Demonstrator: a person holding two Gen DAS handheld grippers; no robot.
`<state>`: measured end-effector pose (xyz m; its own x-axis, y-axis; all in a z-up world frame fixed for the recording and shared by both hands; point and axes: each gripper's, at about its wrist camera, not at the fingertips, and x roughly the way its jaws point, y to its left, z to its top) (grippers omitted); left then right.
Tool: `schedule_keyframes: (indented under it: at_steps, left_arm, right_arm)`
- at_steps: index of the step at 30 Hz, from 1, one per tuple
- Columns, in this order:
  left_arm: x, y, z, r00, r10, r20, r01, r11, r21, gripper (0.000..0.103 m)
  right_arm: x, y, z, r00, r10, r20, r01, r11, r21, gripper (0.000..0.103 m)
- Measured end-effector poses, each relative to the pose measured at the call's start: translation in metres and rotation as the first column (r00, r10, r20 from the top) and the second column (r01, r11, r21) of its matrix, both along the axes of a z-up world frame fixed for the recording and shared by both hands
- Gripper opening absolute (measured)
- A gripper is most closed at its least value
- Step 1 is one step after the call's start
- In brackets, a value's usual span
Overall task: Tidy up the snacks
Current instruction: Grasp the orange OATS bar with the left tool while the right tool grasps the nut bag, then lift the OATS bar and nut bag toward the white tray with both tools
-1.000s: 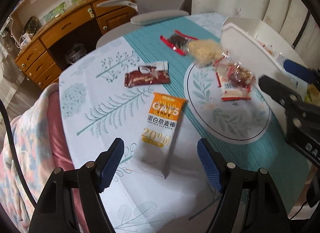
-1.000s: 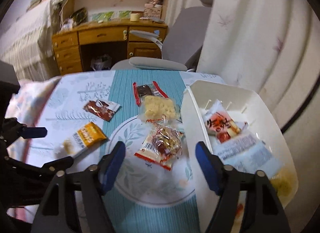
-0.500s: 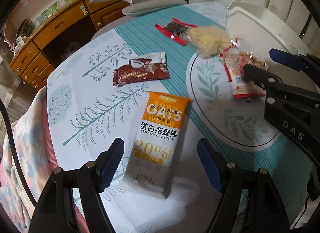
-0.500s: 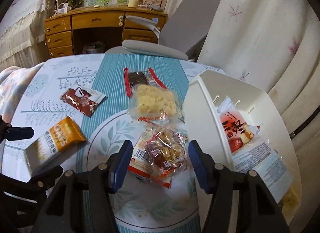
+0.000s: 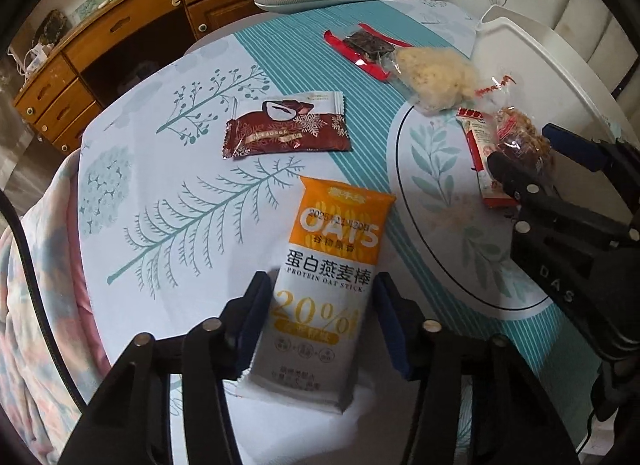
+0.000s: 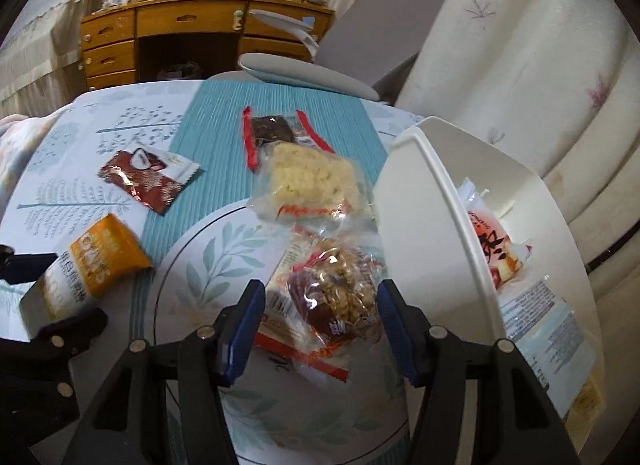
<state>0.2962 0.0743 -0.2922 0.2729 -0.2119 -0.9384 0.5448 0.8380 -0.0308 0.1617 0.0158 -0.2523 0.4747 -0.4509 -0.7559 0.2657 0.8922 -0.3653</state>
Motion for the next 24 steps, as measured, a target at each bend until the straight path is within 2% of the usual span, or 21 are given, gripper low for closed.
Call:
schedule_keyframes:
  at_steps: [4, 10, 12, 13, 14, 24]
  left_arm:
    - [0.000, -0.001, 0.001, 1.000, 0.002, 0.000, -0.002, 1.000, 0.003, 0.042]
    - [0.001, 0.004, 0.003, 0.999, 0.022, -0.027, -0.022, 1.000, -0.012, 0.041]
    - [0.000, 0.008, 0.003, 0.998, 0.037, -0.043, -0.039, 0.999, -0.029, 0.041]
    - [-0.001, 0.010, 0.004, 0.998, 0.044, -0.049, -0.045, 0.998, -0.034, 0.041]
    - [-0.003, 0.013, 0.004, 0.997, 0.049, -0.053, -0.051, 0.998, -0.038, 0.041]
    - [-0.020, 0.035, 0.025, 0.995, 0.082, -0.052, -0.086, 0.993, -0.080, 0.041]
  right_arm:
    - [0.004, 0.000, -0.004, 1.000, -0.012, -0.023, 0.011, 0.999, -0.031, 0.059]
    - [0.012, -0.001, -0.005, 0.997, -0.024, -0.078, 0.023, 1.000, -0.020, 0.059]
    - [0.013, -0.004, -0.003, 0.996, -0.033, -0.085, 0.032, 0.999, -0.011, 0.055]
    - [0.012, -0.004, -0.003, 0.995, -0.038, -0.091, 0.036, 0.999, -0.023, 0.048]
    - [0.012, -0.004, -0.002, 0.994, -0.043, -0.098, 0.039, 0.999, -0.038, 0.046]
    - [0.004, -0.006, 0.005, 0.986, -0.044, -0.163, 0.050, 0.998, 0.029, 0.044]
